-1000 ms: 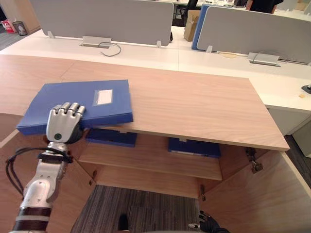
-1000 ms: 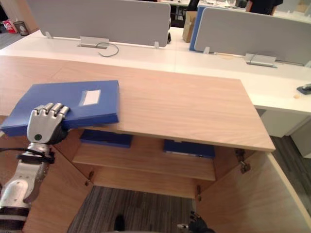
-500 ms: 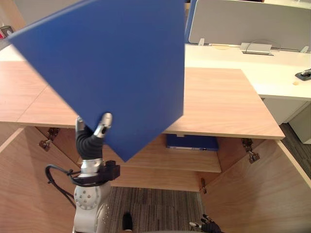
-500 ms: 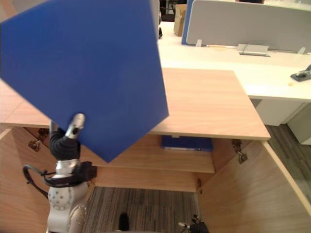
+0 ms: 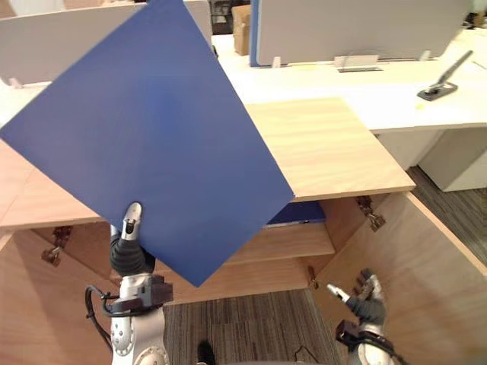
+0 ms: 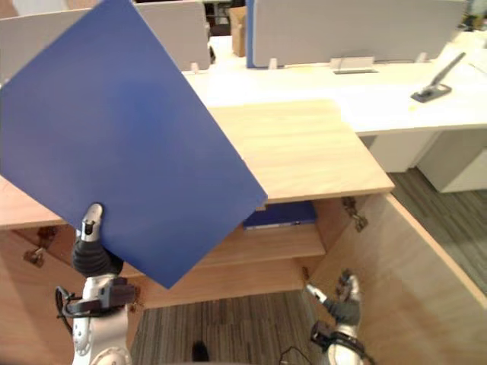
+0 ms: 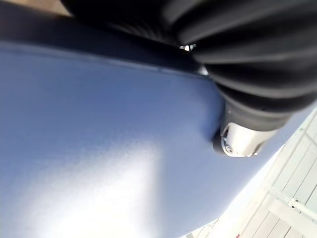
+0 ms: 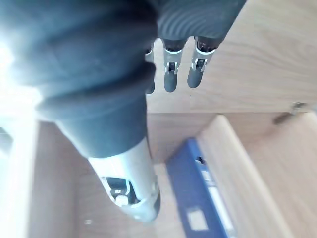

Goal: Walk over to the cabinet, pick up the folder, carry it to the office cabinet, place the folder inside the office cabinet, then close the office cabinet door

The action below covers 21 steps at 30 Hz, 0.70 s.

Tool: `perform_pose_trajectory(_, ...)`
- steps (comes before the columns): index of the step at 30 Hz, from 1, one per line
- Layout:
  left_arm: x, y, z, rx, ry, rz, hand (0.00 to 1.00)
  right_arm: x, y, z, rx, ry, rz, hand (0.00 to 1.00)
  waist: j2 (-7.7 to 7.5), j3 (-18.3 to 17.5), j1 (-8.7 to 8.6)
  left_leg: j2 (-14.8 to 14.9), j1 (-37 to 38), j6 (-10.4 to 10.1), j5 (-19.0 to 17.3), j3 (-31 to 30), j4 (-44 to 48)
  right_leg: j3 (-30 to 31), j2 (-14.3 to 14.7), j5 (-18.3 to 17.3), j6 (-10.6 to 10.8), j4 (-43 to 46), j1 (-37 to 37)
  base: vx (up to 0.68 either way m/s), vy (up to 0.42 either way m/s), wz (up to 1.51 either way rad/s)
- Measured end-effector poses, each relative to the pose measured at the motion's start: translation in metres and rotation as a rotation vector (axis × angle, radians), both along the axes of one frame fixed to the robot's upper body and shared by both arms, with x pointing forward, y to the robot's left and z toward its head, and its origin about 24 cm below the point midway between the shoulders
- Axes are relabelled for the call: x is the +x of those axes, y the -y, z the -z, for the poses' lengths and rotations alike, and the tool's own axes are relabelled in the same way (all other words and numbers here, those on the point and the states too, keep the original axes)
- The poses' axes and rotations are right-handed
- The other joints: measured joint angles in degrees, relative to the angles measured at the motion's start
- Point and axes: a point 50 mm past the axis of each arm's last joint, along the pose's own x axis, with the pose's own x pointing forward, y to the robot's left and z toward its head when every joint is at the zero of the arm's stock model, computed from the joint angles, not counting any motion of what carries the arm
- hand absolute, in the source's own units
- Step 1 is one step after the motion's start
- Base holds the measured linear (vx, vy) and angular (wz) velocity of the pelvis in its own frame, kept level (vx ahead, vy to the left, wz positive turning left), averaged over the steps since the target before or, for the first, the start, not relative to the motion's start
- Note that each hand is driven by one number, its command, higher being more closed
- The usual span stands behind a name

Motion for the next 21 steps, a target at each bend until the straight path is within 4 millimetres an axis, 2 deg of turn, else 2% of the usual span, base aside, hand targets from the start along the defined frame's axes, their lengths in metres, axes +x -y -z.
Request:
perform_pose_trajectory(1,0.000,0.000,0.000,0.001,-0.002,0.002,1.00,0.002,0.001,-0.011,-0.032,0.037,0.003,0.00,0.00,0.0,-0.27,-0.2,0.2,0.1,-0.2,0.5,0.0,0.4,-0.2,-0.1,0.1,0.3,-0.2,0.01,0.059,-0.32)
perform_pose_trajectory(3,0.000,0.001,-0.002,0.041,0.003,-0.003,1.00,0.005,0.006,-0.052,-0.166,0.179,0.017,0.00,-0.03,0.0,-0.59,-0.6,0.3,0.3,-0.5,2.0,0.0,1.9,-0.8,-0.1,0.3,1.0,-1.4,0.01,0.046,-0.32)
perform_pose_trajectory(5,0.000,0.002,-0.002,0.083,0.004,-0.003,1.00,0.004,0.012,-0.076,-0.254,0.262,0.055,0.00,-0.13,0.0,-1.09,-0.9,0.3,0.6,-0.5,2.1,0.0,2.1,-0.8,-0.1,0.4,1.0,-1.5,0.02,0.015,-0.09)
perform_pose_trajectory(7,0.001,0.004,-0.004,0.114,0.014,0.003,1.00,0.004,0.021,-0.098,-0.347,0.336,0.109,0.00,-0.19,0.0,-1.41,-1.1,0.3,0.7,-0.6,2.1,0.0,2.1,-0.9,0.1,0.7,0.6,-1.4,0.00,0.000,0.00)
perform_pose_trajectory(10,0.007,0.006,-0.012,0.134,0.063,0.016,1.00,0.012,0.027,-0.119,-0.420,0.427,0.148,0.00,-0.34,0.1,-1.39,-1.2,0.3,0.8,-0.6,2.0,0.0,2.1,-0.7,0.4,1.0,-0.1,-1.0,0.00,0.000,0.01)
perform_pose_trajectory(12,0.011,0.007,-0.017,0.140,0.096,0.029,1.00,0.019,0.027,-0.127,-0.420,0.480,0.145,0.00,-0.35,0.1,-1.32,-1.3,0.3,0.8,-0.6,1.9,0.0,2.1,-0.5,0.8,1.1,-0.8,-0.7,0.00,0.000,0.00)
perform_pose_trajectory(15,0.016,0.010,-0.024,0.149,0.144,0.053,1.00,0.033,0.020,-0.138,-0.323,0.616,0.084,0.00,-0.45,0.2,-1.17,-1.2,0.3,0.8,-0.7,1.6,0.0,1.9,-0.1,1.5,1.2,-2.0,0.2,0.00,-0.001,0.01)
perform_pose_trajectory(19,0.027,0.015,-0.026,0.181,0.171,0.102,1.00,0.067,0.003,-0.130,-0.095,0.692,-0.197,0.00,-0.87,0.4,-0.57,-1.3,0.3,0.8,-0.7,1.5,0.0,1.7,0.0,2.1,1.4,-3.2,0.6,0.00,0.000,0.00)
perform_pose_trajectory(21,0.033,0.019,-0.021,0.199,0.155,0.140,1.00,0.089,-0.013,-0.129,0.077,0.725,-0.429,0.00,-0.91,0.5,-0.01,-1.4,0.1,0.9,-0.7,1.3,0.0,1.5,0.0,2.4,1.5,-3.5,0.7,-0.01,-0.002,0.04)
